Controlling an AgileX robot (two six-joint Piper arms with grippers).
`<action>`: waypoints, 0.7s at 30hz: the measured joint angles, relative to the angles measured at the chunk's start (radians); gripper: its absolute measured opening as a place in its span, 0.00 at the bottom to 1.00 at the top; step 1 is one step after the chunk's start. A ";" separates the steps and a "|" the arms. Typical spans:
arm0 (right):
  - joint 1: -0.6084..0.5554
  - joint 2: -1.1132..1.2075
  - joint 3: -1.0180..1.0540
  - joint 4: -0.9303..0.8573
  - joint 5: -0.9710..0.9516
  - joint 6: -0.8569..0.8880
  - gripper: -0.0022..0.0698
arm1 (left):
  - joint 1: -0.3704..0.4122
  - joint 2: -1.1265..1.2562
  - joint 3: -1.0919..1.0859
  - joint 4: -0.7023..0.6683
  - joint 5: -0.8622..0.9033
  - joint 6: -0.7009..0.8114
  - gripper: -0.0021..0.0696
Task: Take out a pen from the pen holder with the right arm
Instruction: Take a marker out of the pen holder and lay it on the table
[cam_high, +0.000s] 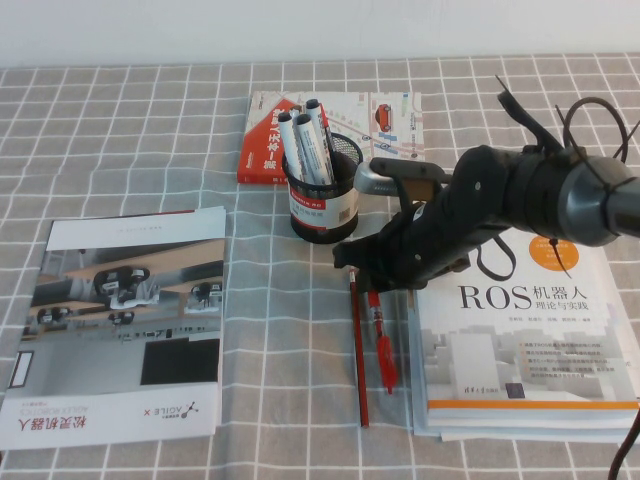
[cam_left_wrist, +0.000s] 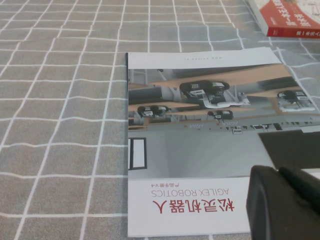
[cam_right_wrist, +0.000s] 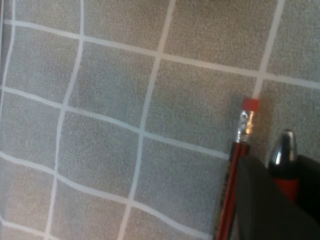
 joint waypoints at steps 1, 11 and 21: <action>0.000 0.000 0.000 0.000 0.000 0.000 0.18 | 0.000 0.000 0.000 0.000 0.000 0.000 0.02; -0.006 -0.036 0.001 -0.004 0.003 0.000 0.52 | 0.000 0.000 0.000 0.000 0.000 0.000 0.02; 0.015 -0.473 0.112 -0.203 0.058 0.000 0.12 | 0.000 0.000 0.000 0.000 0.000 0.000 0.02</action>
